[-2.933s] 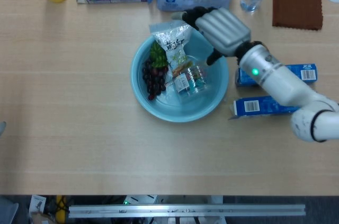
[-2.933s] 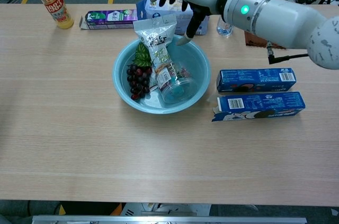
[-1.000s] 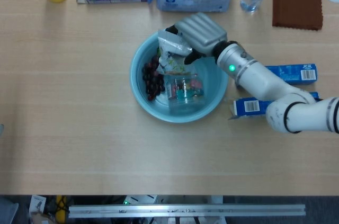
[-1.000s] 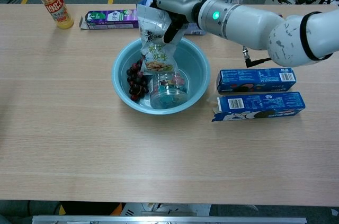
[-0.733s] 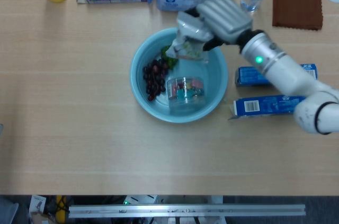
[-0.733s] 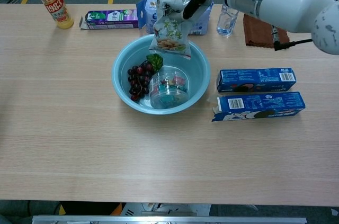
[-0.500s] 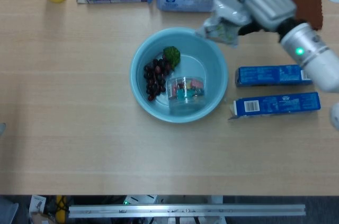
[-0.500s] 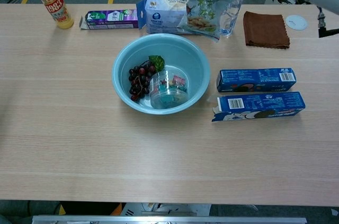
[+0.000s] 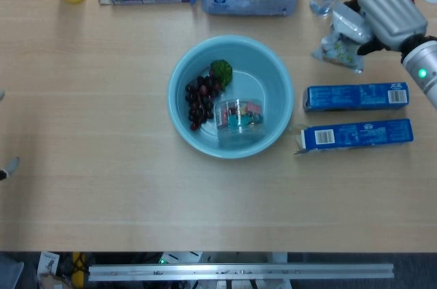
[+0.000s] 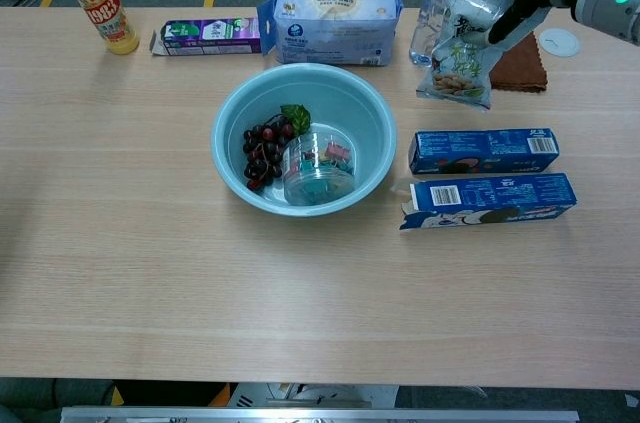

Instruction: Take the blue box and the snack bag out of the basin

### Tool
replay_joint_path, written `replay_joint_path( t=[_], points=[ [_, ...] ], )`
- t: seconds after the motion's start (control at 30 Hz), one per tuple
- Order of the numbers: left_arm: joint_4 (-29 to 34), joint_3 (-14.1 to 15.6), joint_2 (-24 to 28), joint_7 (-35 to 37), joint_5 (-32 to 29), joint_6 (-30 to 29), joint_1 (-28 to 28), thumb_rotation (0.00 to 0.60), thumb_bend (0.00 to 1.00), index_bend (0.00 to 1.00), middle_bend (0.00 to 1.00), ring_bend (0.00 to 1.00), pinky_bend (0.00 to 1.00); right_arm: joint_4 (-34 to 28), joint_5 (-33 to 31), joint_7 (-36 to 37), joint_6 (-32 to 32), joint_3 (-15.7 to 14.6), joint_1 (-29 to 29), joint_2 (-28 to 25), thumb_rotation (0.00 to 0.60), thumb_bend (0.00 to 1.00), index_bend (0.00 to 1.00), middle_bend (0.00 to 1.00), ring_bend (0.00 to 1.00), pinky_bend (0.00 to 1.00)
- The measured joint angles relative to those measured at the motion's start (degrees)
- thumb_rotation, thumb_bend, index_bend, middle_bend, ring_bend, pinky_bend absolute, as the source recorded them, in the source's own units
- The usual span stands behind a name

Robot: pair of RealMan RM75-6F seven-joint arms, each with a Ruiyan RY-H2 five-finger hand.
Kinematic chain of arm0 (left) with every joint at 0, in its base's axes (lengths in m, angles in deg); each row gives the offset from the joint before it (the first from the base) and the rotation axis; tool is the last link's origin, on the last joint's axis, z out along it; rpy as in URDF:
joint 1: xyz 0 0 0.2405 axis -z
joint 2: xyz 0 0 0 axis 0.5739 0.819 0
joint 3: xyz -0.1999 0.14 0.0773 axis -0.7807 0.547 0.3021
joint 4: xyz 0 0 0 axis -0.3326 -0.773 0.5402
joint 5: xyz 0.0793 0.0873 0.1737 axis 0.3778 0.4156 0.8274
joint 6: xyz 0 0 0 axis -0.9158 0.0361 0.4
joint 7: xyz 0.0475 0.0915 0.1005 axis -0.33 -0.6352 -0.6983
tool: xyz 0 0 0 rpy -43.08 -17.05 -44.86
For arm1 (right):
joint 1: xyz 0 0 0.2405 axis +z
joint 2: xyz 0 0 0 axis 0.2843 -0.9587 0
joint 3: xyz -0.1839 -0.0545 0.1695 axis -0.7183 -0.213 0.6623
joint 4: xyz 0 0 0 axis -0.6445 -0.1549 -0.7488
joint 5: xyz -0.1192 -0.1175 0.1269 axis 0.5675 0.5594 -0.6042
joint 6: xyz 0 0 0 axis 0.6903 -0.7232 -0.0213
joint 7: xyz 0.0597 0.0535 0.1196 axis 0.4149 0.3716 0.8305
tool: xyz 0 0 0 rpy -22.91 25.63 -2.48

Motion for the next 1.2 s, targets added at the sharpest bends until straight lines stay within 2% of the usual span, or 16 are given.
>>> replay_joint_path(
  t=[0.2,0.3,0.4,0.5,0.77,1.03,1.2],
  points=[
    [0.3,-0.23,0.62,-0.25,-0.41,-0.75,-0.31,0.6,0.19,0.02,0.1,0.07,0.05,3.51,1.58,1.05,2.52,-0.37,0.18,3.47,0.6,0.35,0.47,0.38,0.38,0.6],
    [0.36,-0.3,0.64,-0.3,-0.52,-0.79,-0.3,0.6,0.19,0.02,0.1,0.07,0.05,4.03,2.12,1.57,3.7,-0.42,0.28,3.88,0.6,0.34,0.28,0.27,0.26,0.47],
    [0.36,-0.32,0.56,-0.33,-0.59,-0.67,-0.22,0.6,0.19,0.02,0.1,0.07,0.05,4.12,2.84,2.03,4.29,-0.4,0.28,3.94,0.6,0.33,0.16,0.19,0.19,0.41],
    [0.29,-0.36,0.51,-0.31,-0.56,-0.61,-0.11,0.6,0.19,0.02,0.1,0.07,0.05,3.79,3.49,2.5,3.96,-0.13,0.03,3.66,0.6,0.32,0.09,0.14,0.15,0.37],
    [-0.14,-1.12,0.64,0.41,-0.76,-1.26,0.05,0.6,0.19,0.02,0.1,0.07,0.05,-0.11,6.23,4.74,-0.58,1.37,-2.2,1.19,0.6,0.31,0.06,0.11,0.13,0.33],
    [-1.5,-2.18,0.68,1.83,-0.37,-2.95,0.08,0.6,0.19,0.02,0.1,0.07,0.05,-7.0,8.54,3.09,-9.99,0.94,-7.4,-2.45,0.6,0.31,0.07,0.18,0.12,0.33],
    [-2.44,-2.78,0.19,2.62,0.45,-4.07,0.28,0.6,0.19,0.02,0.1,0.07,0.05,-12.86,10.26,1.34,-16.36,-0.54,-12.34,-5.6,0.6,0.31,0.14,0.24,0.15,0.33]
  ],
)
